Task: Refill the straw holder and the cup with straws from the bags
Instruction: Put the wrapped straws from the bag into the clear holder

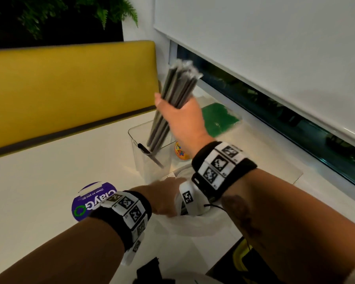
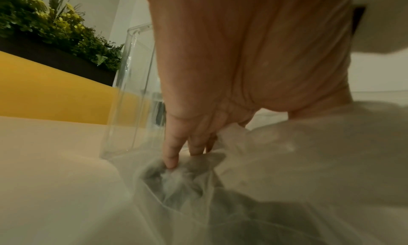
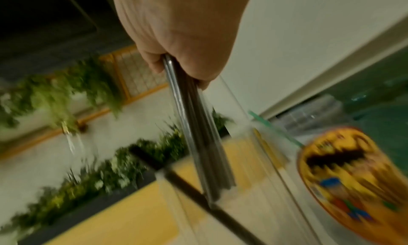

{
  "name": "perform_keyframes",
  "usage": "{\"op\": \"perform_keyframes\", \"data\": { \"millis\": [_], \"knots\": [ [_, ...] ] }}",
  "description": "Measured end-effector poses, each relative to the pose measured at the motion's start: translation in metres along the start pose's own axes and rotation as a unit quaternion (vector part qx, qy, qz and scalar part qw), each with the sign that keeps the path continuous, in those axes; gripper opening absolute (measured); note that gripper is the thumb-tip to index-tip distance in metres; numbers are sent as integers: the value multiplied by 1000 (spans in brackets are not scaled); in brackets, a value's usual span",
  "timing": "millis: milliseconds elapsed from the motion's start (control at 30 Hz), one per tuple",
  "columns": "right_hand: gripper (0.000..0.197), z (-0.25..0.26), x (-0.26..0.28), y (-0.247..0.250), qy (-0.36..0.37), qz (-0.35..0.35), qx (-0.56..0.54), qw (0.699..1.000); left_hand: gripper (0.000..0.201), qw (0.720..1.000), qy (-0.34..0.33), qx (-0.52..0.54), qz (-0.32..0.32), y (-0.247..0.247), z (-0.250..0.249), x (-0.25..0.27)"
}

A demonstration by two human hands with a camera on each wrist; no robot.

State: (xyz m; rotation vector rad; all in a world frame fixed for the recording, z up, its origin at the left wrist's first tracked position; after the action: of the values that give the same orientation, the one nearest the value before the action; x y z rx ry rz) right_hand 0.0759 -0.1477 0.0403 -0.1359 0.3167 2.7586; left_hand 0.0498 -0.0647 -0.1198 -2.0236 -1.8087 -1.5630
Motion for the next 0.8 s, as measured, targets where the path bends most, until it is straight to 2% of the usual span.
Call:
{"op": "perform_keyframes", "data": {
  "millis": [67,167,233,300,333,367,400,433,467,500,533,567,600,667,733,800],
  "knots": [
    [31,-29,1,-12,-41,43,78,995,82,1000,4,-10,-11,1,-3,2],
    [56,-56,4,-12,-59,111,258,958,76,1000,7,-23,-18,3,0,4],
    [83,-63,7,0,-73,141,272,949,80,999,13,-29,-9,1,2,2],
    [98,-62,15,18,-78,142,226,961,81,1000,4,-18,-15,-1,2,-5],
    [95,-57,21,28,-61,124,207,968,77,1000,4,-14,-26,0,0,-5],
    [82,-49,30,38,-31,98,198,975,71,999,2,-5,-36,0,0,-5],
    [60,-43,40,46,5,78,198,977,64,999,4,11,-43,-1,2,-6],
    [36,-37,50,50,36,86,224,970,56,999,-1,36,-41,-3,3,-9],
    [16,-40,60,48,45,140,292,945,49,997,-15,63,-46,-4,1,-8],
    [7,-52,69,40,35,232,381,894,44,993,-40,95,-53,-5,3,-9],
    [9,-72,80,31,4,331,457,826,44,993,-58,93,-50,-6,7,-13],
    [15,-97,91,25,-31,402,505,763,53,993,-66,81,-60,-5,9,-14],
    [20,-118,99,24,-54,425,531,731,68,993,-71,57,-69,-4,8,-14],
    [27,-141,107,23,-32,399,561,724,82,993,-79,41,-77,2,-1,-9],
    [29,-154,112,20,-3,379,592,711,82,991,-95,52,-81,3,-9,-7],
    [35,-159,117,15,47,369,639,673,92,990,-95,53,-85,1,-10,-9]
  ]
}}
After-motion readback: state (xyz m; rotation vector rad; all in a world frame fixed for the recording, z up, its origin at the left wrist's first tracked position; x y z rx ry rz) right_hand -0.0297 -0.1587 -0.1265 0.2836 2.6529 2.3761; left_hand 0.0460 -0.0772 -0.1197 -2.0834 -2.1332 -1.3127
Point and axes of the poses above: each hand's wrist, its own x-axis away from the middle knuckle, its own y-axis out of the back of the hand, z = x × y, the point moved 5 cm from there along -x, towards the middle knuckle, and after that the axes turned 12 degrees about z, right-handed, at the moved point
